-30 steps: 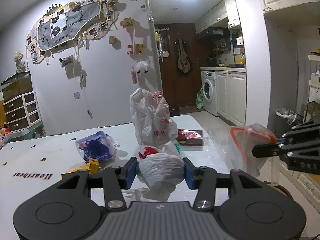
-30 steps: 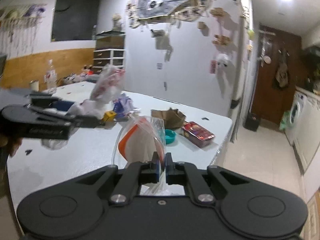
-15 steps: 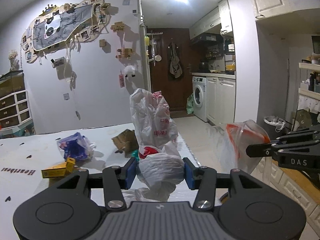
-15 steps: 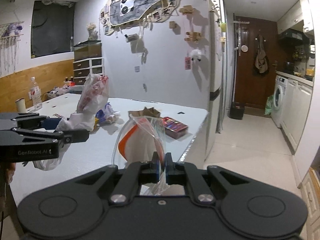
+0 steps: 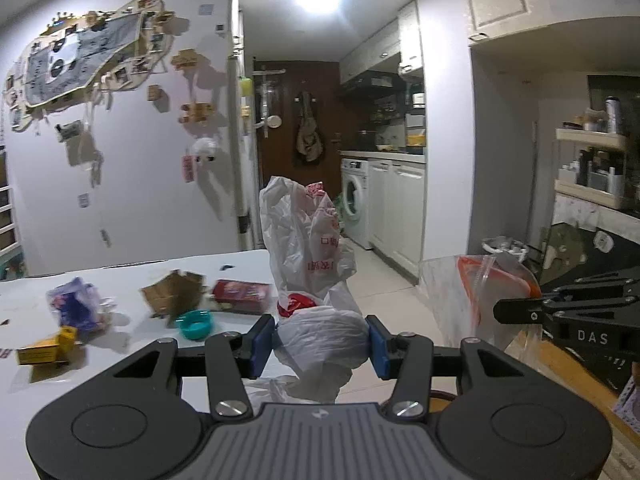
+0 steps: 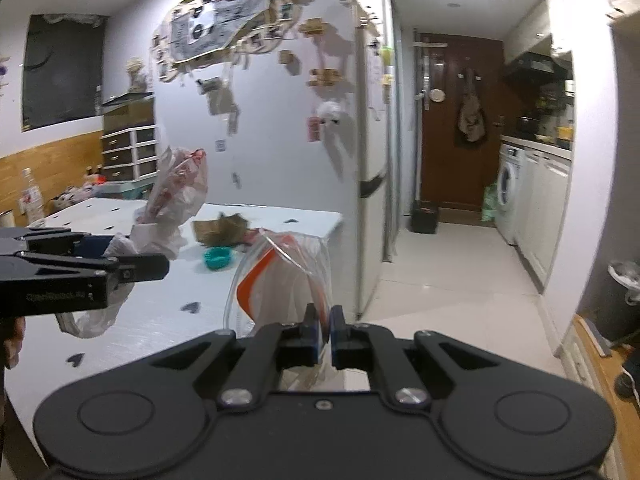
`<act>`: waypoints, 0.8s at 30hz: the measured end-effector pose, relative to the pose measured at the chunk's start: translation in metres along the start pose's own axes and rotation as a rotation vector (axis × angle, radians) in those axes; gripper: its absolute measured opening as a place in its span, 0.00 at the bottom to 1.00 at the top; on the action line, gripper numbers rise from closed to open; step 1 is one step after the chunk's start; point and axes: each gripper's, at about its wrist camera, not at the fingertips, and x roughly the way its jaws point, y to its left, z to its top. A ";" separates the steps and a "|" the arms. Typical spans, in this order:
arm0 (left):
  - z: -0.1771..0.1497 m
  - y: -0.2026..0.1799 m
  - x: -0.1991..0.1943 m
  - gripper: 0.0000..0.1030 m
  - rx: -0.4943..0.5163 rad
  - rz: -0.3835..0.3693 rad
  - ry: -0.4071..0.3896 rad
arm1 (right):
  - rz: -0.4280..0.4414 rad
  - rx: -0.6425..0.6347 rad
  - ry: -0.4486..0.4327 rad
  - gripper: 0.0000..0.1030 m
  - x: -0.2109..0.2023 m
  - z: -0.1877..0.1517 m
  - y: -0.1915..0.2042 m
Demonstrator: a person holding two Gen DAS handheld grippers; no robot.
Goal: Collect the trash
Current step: 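Carry the white bag and clear bag in both grippers over the yellow bin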
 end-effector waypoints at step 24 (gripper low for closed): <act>-0.032 -0.130 0.086 0.48 0.067 -0.146 0.119 | -0.124 0.175 0.068 0.05 0.000 -0.079 -0.121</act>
